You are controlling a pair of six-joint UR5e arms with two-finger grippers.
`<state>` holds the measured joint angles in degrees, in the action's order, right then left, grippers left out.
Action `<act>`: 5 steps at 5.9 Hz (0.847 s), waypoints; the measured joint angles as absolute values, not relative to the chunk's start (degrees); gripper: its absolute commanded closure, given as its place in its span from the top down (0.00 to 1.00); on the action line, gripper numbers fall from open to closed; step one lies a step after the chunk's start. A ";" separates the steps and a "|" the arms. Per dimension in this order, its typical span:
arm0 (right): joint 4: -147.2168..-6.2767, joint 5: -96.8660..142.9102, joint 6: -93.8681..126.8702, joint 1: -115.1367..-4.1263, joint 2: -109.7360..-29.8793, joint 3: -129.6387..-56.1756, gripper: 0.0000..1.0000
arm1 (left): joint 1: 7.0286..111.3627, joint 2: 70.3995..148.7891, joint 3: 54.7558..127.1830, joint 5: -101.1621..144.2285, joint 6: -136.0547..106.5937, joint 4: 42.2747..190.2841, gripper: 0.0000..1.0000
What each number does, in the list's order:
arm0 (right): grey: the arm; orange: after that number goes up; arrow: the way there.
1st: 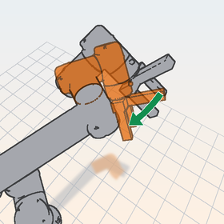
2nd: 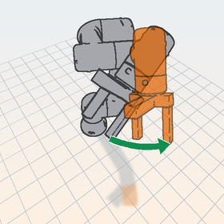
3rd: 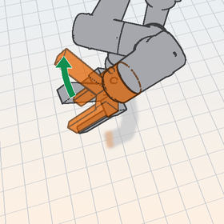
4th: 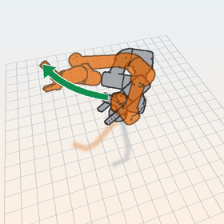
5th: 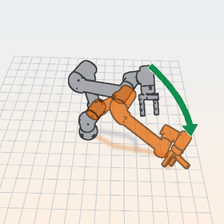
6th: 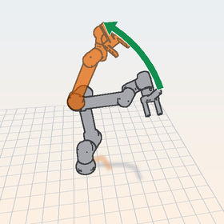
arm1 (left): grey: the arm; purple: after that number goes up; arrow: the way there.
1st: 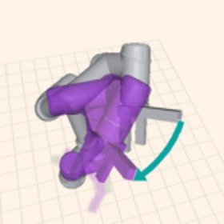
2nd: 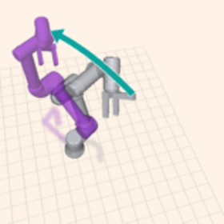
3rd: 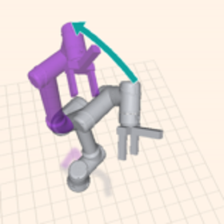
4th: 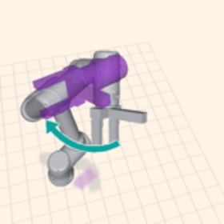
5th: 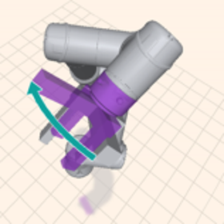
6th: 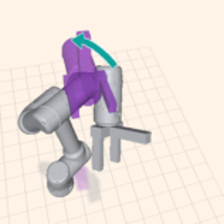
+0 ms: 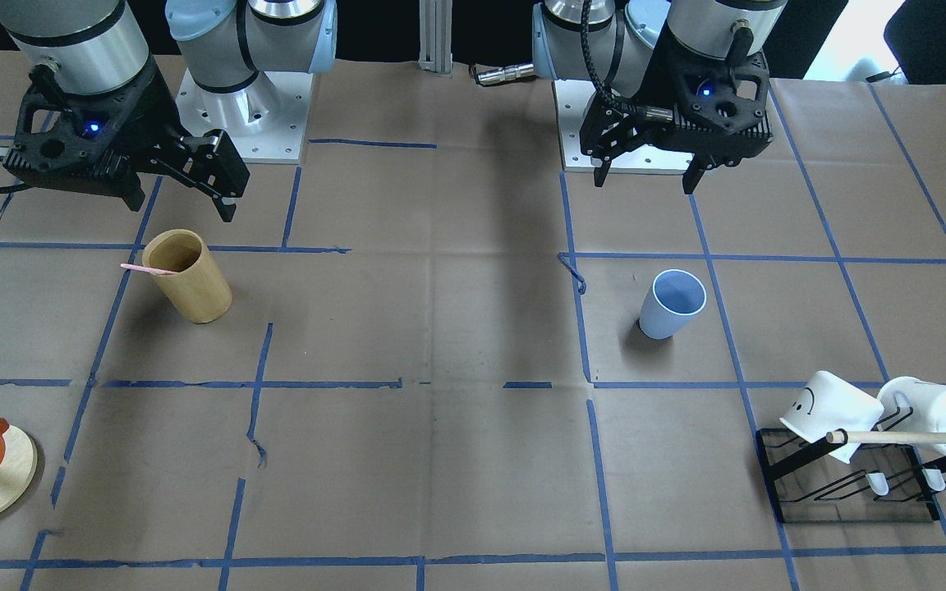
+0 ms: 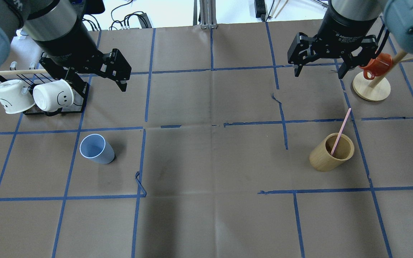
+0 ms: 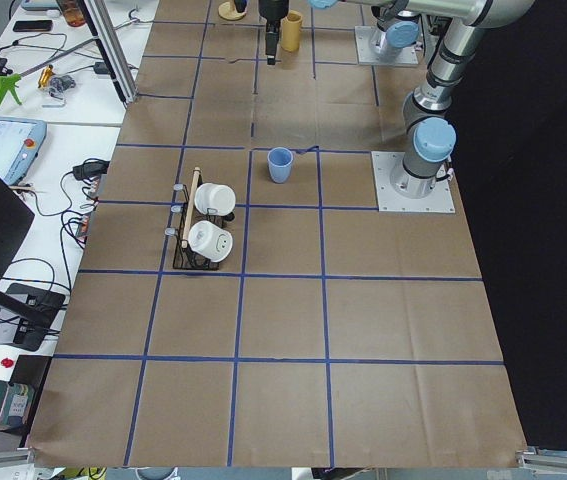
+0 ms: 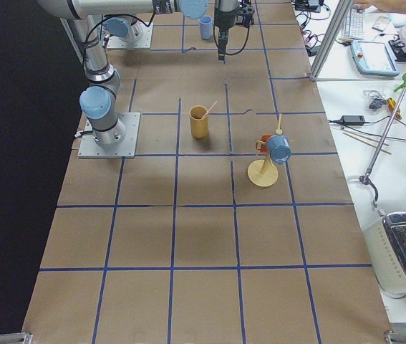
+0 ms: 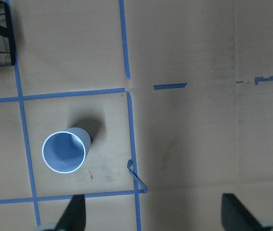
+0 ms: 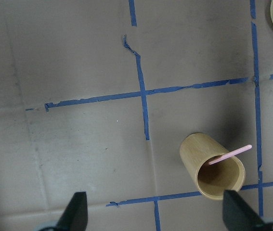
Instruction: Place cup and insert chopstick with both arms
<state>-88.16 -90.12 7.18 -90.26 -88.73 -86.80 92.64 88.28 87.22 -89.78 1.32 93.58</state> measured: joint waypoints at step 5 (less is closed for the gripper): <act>-88.20 -90.09 7.14 -90.26 -88.74 -87.31 1.00 | 92.59 88.12 87.19 -89.62 1.34 93.43 0.99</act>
<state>-88.20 -90.09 7.14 -90.26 -88.74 -87.31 92.59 88.12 87.19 -89.62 1.34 93.43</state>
